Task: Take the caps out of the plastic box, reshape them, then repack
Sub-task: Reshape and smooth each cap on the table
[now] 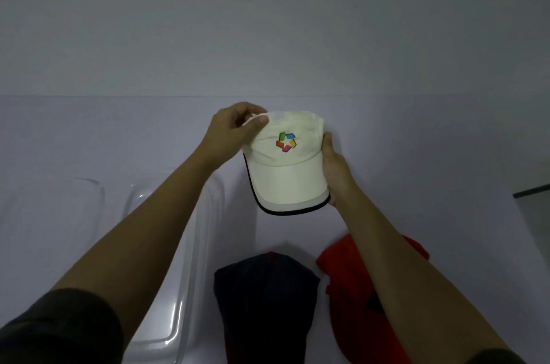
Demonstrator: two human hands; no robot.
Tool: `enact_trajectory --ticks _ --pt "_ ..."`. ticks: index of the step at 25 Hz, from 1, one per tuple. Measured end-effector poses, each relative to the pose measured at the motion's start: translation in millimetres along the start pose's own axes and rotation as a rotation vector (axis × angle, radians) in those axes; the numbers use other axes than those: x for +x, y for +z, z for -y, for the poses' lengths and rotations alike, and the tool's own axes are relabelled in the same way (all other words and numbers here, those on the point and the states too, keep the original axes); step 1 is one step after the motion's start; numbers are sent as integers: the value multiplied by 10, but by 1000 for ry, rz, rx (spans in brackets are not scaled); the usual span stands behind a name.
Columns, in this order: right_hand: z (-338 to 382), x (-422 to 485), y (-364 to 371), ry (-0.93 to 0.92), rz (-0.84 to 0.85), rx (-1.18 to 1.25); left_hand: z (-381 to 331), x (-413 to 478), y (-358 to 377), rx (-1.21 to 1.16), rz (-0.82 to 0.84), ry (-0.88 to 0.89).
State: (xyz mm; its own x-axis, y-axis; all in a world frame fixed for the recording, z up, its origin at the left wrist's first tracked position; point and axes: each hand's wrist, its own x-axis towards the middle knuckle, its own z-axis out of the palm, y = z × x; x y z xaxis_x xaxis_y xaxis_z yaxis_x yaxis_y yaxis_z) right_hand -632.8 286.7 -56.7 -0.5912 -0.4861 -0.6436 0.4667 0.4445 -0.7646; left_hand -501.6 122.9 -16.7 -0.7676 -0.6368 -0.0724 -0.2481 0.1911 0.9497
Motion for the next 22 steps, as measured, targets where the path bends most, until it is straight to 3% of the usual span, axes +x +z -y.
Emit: enact_trajectory --ticks 4,6,10,15,19,22 --pt "30 -35 31 -39 -3 0 57 -28 3 -76 -88 -104" --pt "60 -38 57 -93 -3 -62 12 -36 5 -62 -50 -109" --pt "-6 -59 119 -102 52 -183 -196 91 66 466 169 -20" --pt "-79 -66 232 -56 36 -110 -248 157 191 447 -44 196" --pt "-123 -64 255 -57 32 -90 -337 226 299 1020 162 213" --pt "-167 -84 271 -11 15 10 -456 251 386 975 49 312"
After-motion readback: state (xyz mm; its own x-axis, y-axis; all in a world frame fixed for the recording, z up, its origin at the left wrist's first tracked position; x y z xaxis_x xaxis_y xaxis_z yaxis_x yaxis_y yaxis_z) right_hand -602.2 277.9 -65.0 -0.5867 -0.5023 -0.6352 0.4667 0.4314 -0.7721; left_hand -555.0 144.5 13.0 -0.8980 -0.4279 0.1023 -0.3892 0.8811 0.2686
